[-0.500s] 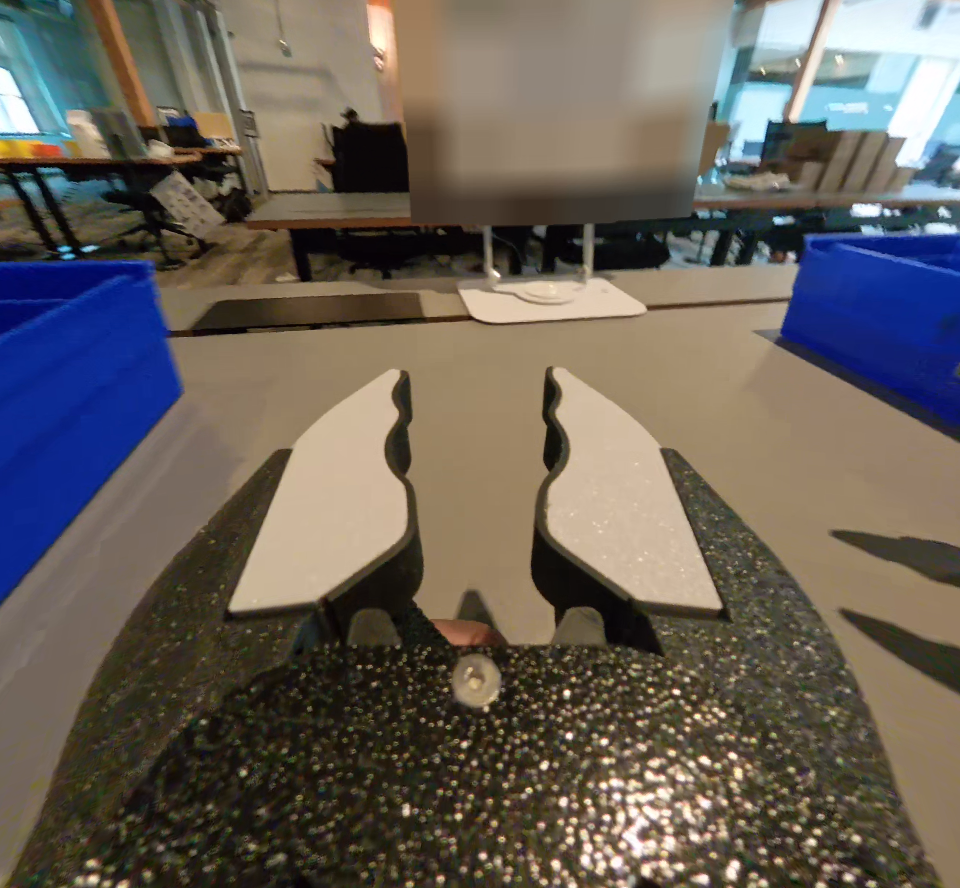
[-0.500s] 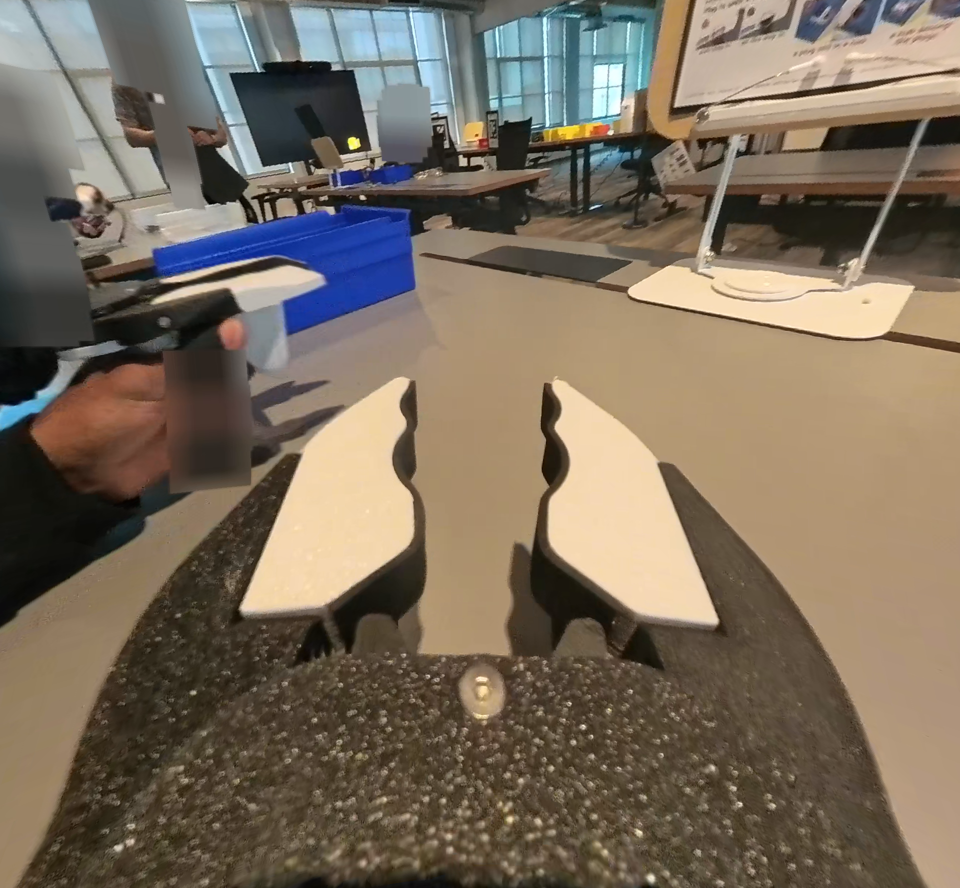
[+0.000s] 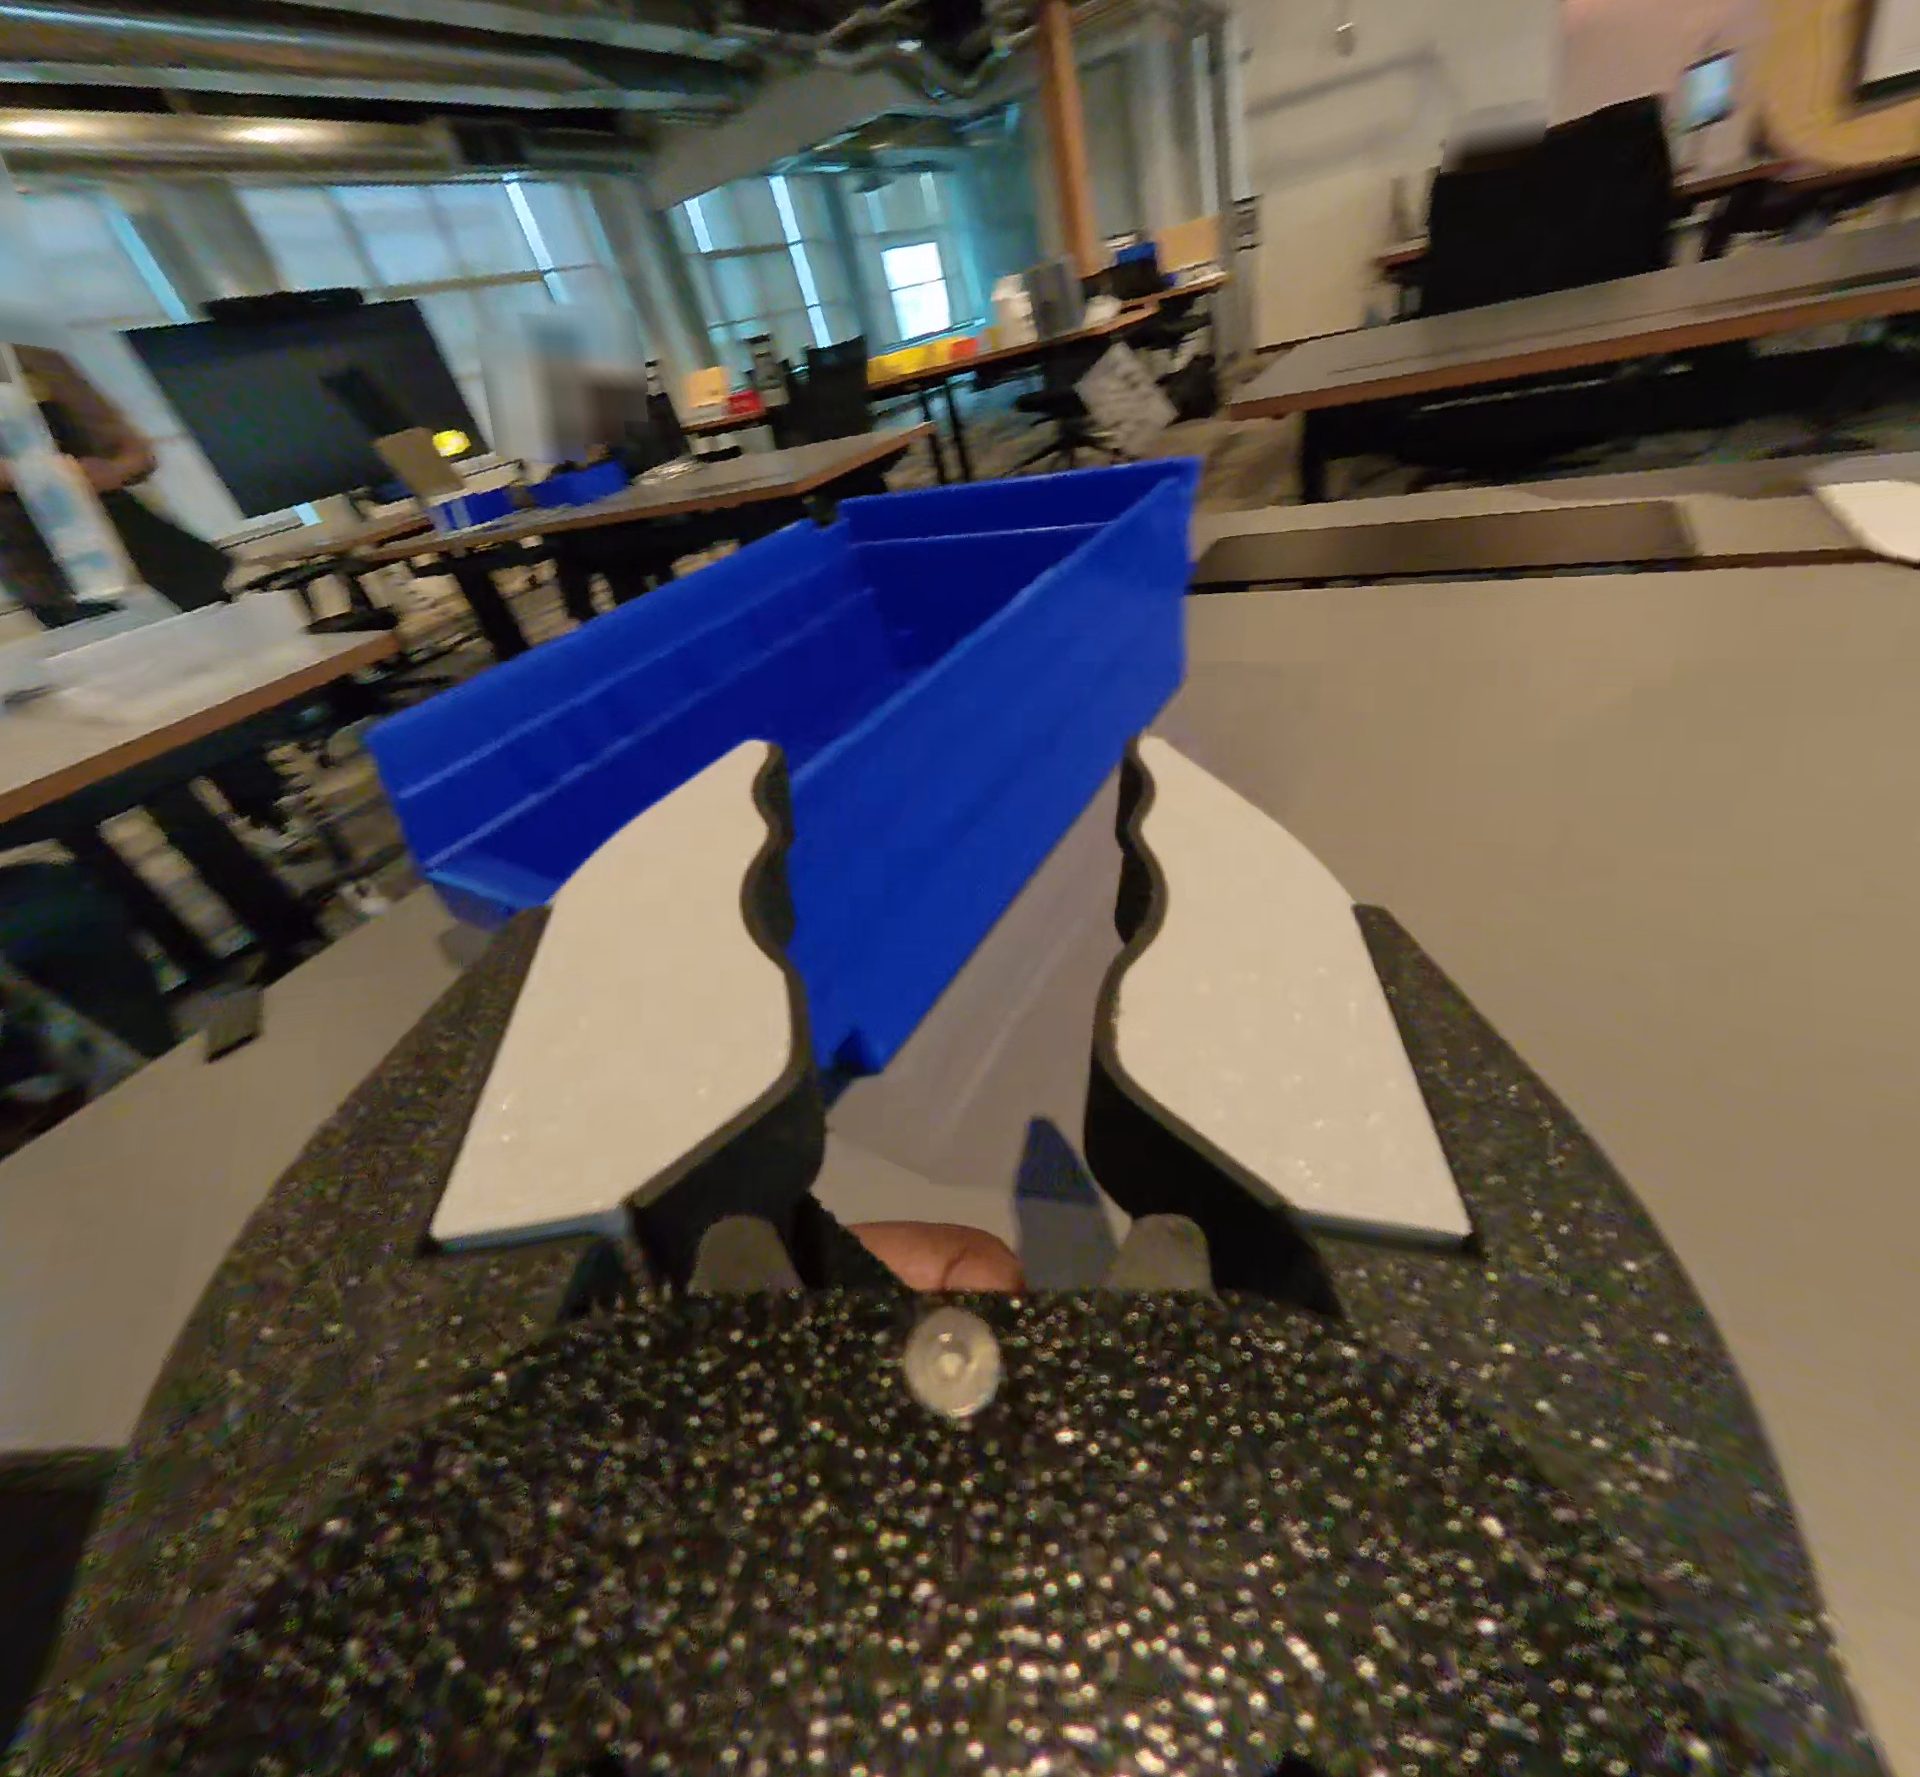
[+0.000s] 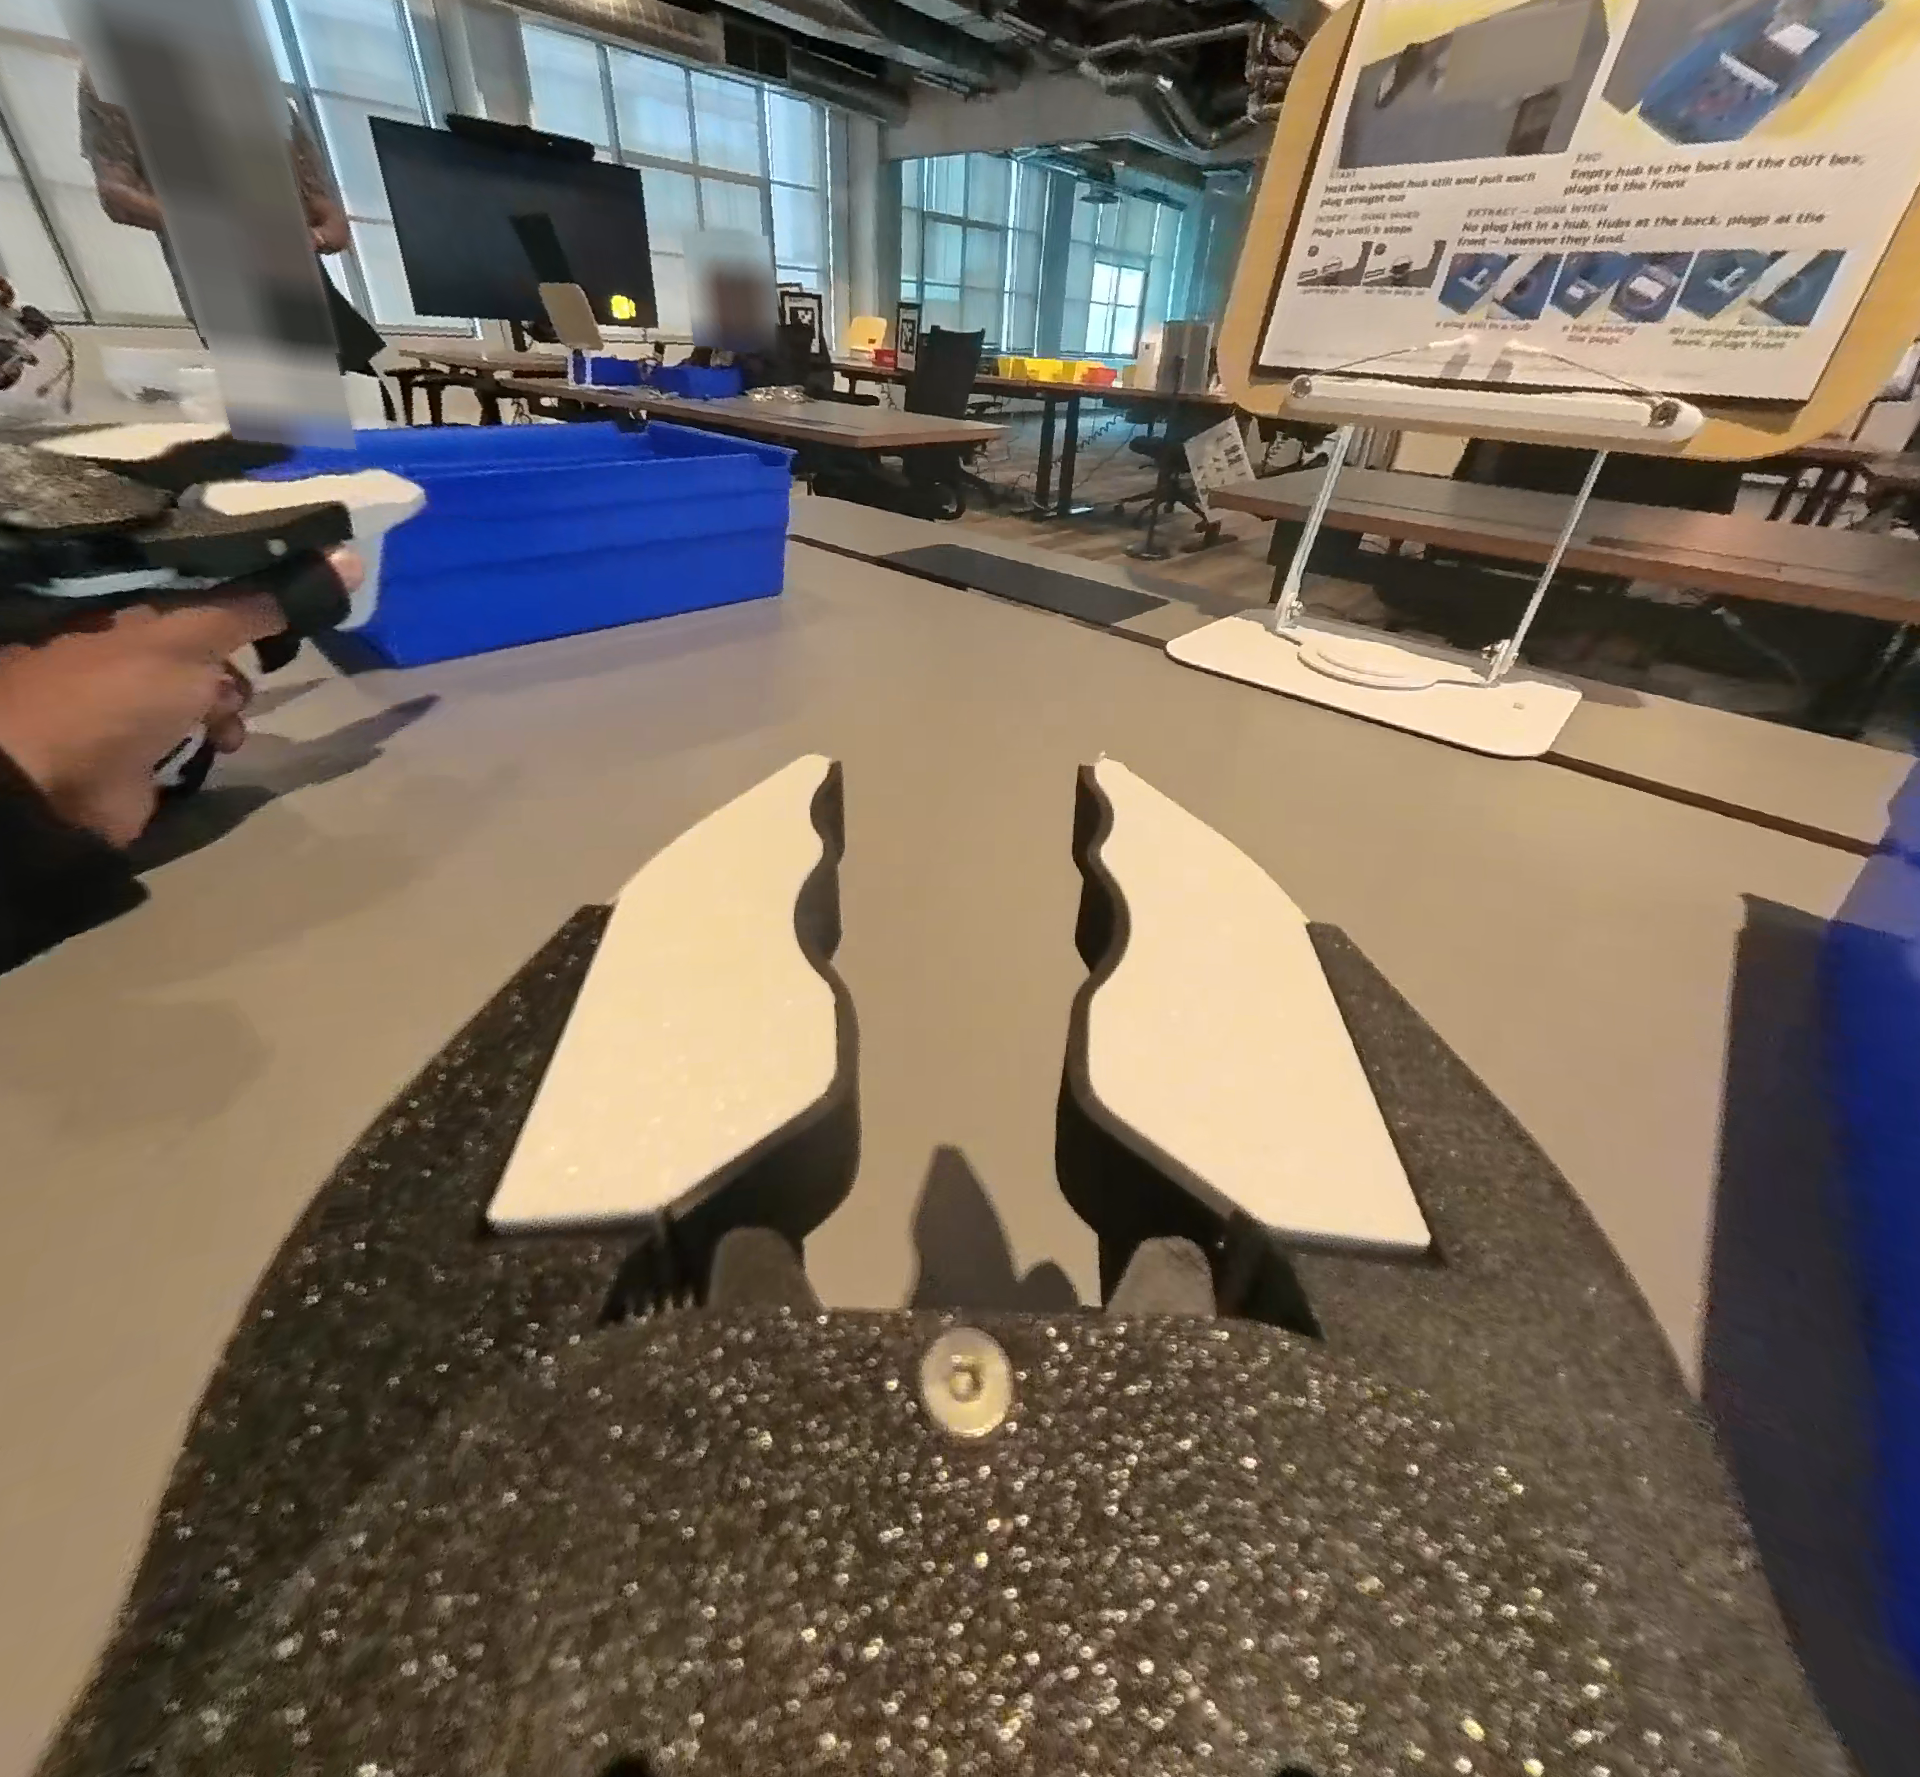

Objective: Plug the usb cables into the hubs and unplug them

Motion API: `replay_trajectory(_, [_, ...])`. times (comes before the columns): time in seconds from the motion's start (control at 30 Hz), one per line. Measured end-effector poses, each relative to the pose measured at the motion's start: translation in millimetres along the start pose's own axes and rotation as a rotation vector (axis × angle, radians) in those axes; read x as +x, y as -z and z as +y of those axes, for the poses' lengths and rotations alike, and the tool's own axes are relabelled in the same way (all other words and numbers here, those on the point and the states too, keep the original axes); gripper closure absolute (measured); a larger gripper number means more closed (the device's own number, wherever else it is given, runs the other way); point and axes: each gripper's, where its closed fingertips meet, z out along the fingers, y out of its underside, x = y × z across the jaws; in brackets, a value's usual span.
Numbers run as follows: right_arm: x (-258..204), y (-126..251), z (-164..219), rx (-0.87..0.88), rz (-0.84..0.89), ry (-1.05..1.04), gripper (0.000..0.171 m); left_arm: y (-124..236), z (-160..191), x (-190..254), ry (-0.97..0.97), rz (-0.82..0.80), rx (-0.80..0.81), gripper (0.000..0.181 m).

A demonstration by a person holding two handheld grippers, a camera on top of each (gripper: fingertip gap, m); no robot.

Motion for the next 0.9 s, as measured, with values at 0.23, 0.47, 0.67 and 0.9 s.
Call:
replay_trajectory(0.23, [4.4,0.1,0.5,-0.001,-0.011,-0.065,0.129,-28.0,19.4,-34.8,-0.035,-0.077,-0.082,0.12])
replay_trajectory(0.47, [3.8,0.8,0.1,0.003,-0.012,-0.069,0.129,-38.6,30.0,-28.6,-0.064,-0.026,-0.152,0.132])
replay_trajectory(0.67, [4.0,1.9,-1.2,0.012,-0.013,-0.072,0.129,-48.4,48.8,-21.5,-0.002,0.079,-0.286,0.141])
replay_trajectory(0.9, [4.0,2.1,-1.4,0.014,-0.016,-0.075,0.129,-47.3,49.4,-12.5,0.096,0.218,-0.297,0.172])
